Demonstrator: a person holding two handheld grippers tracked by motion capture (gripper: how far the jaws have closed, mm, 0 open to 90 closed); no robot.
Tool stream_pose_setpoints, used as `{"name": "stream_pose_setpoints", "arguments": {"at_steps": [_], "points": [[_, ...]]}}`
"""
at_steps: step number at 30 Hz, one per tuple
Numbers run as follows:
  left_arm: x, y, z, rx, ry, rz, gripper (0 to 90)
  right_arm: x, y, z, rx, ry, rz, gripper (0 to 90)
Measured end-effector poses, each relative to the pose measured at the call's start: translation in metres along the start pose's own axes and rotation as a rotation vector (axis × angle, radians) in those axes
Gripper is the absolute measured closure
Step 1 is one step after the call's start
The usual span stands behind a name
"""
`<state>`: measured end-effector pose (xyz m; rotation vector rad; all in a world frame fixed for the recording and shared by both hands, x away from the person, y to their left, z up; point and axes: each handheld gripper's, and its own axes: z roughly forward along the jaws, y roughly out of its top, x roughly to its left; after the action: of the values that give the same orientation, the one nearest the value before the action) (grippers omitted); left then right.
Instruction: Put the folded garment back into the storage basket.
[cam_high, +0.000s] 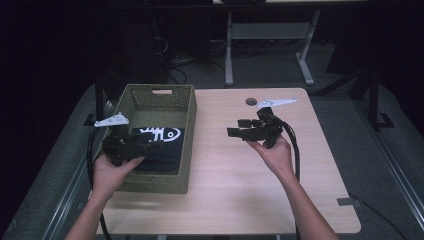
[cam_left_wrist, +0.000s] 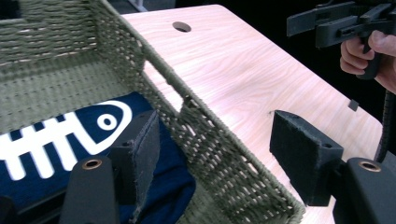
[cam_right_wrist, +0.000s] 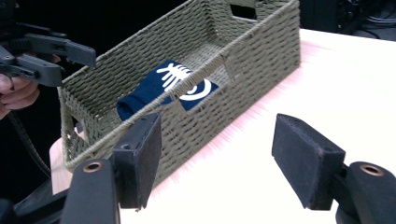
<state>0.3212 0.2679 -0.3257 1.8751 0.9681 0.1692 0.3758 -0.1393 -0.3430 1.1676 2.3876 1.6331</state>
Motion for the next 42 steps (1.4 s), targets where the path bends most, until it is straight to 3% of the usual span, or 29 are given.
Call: {"name": "stream_pose_setpoints", "arguments": {"at_steps": [12,24,35,42], "points": [[-0.012,0.004,0.019,0.008,-0.018,0.005,31.7,-0.013,-0.010,-0.027,-0.008,-0.031,0.032,30.6],[-0.031,0.012,0.037,0.025,-0.069,0.026,30.7,-0.027,-0.021,-0.053,-0.026,-0.079,0.048,29.2],[-0.048,0.017,0.051,0.019,-0.070,0.058,27.1,-0.033,-0.028,-0.066,-0.023,-0.098,0.065,28.6],[-0.061,0.020,0.061,0.019,-0.099,0.068,25.1,-0.038,-0.034,-0.076,-0.026,-0.115,0.070,28.6]]}}
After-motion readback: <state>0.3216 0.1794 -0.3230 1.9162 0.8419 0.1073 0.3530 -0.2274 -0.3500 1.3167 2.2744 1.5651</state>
